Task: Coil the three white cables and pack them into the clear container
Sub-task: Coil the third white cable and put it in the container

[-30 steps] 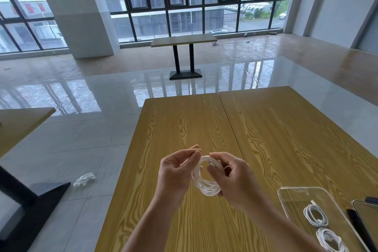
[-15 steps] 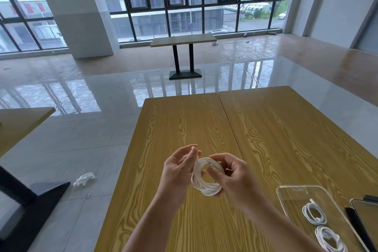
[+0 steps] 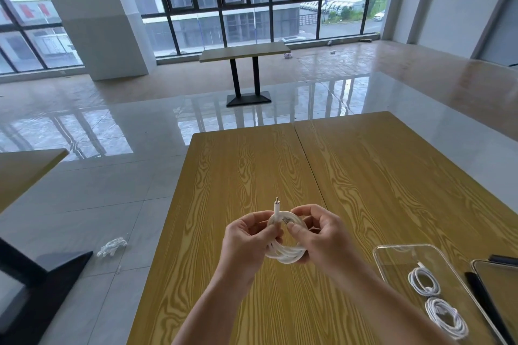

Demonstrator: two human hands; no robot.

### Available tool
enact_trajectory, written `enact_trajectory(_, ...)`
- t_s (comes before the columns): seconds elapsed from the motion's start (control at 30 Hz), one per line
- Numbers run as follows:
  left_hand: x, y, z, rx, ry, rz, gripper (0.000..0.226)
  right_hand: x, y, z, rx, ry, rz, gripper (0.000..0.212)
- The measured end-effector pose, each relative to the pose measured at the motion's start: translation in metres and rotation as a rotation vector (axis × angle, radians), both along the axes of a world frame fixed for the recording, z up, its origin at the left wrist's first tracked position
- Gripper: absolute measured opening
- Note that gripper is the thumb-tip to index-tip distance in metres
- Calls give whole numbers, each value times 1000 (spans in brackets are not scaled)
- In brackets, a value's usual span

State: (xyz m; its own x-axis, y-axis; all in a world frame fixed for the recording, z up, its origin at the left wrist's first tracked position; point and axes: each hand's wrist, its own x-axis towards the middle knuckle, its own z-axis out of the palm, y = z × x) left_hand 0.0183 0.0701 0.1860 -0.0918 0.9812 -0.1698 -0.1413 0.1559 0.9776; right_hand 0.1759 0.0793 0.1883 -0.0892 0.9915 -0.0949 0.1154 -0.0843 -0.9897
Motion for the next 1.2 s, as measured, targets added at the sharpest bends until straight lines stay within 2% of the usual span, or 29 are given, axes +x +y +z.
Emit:
enact_trajectory(0.23,8,1,-5,-142,-202,-113,20,17,-1,-10,-168,237,-33,17)
enact_trajectory(0.43,26,6,-17,-230,-222,-131,22,44,-3,-21,-285,368,-61,20)
enact_trajectory(0.83,98,25,-39,-346,-111,-230,19,122,-7,-55,-353,420,-190,25)
enact_trajectory(1.2,193,34,-79,-449,62,-425,18,216,-27,-91,-432,290,-302,18)
